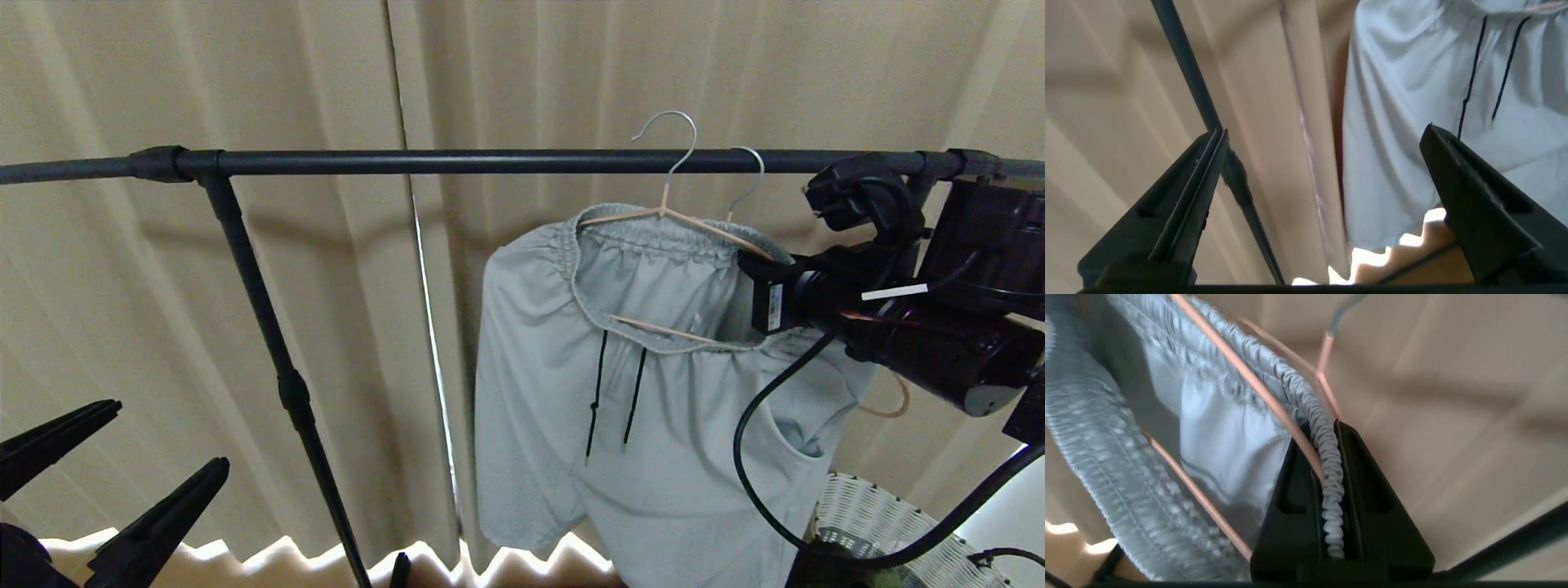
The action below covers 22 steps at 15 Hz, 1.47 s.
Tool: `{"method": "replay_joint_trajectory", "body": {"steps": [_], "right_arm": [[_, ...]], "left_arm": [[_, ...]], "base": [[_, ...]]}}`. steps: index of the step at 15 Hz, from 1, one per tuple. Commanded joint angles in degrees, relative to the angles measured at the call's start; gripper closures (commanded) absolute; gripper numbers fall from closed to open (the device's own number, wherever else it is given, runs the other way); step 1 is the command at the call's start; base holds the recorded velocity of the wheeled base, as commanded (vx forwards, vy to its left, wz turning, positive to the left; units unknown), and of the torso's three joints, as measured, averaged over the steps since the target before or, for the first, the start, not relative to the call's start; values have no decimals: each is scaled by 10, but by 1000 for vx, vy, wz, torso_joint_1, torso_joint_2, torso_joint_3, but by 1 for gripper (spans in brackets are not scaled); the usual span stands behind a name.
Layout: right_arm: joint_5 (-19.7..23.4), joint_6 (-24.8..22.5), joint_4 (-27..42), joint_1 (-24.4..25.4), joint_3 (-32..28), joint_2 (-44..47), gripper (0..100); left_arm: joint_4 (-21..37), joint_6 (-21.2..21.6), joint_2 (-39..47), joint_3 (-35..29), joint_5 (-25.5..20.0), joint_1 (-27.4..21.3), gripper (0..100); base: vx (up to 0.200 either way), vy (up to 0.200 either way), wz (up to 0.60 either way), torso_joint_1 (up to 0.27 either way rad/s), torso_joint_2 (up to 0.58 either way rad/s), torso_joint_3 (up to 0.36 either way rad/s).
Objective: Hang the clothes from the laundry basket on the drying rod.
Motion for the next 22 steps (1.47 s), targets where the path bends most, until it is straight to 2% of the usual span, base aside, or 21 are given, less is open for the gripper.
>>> {"method": "replay_joint_trajectory", "body": {"steps": [1, 8, 10, 14, 21, 22], "right_arm": [[-8, -1, -1, 0, -4, 13, 100], [-33, -1, -2, 3, -59, 95, 100], [-33, -1, -6, 18, -67, 114, 100], [-33, -1, -3, 39, -78, 123, 100], [-28, -1, -6, 42, -78, 125, 100], [-28, 0, -7, 45, -77, 123, 0]], "left_arm": [[-1, -1, 0, 0, 0, 0, 0], [-1, -1, 8, 1, 0, -1, 0], [-1, -1, 12, 3, -1, -1, 0], [-1, 0, 15, 8, -1, -1, 0], [-1, 0, 15, 8, -1, -2, 0], [-1, 0, 15, 8, -1, -2, 0]], "base": [[0, 0, 0, 0, 0, 0], [0, 0, 0, 0, 0, 0], [0, 0, 0, 0, 0, 0], [0, 0, 0, 0, 0, 0], [0, 0, 0, 0, 0, 0], [0, 0, 0, 0, 0, 0]]}}
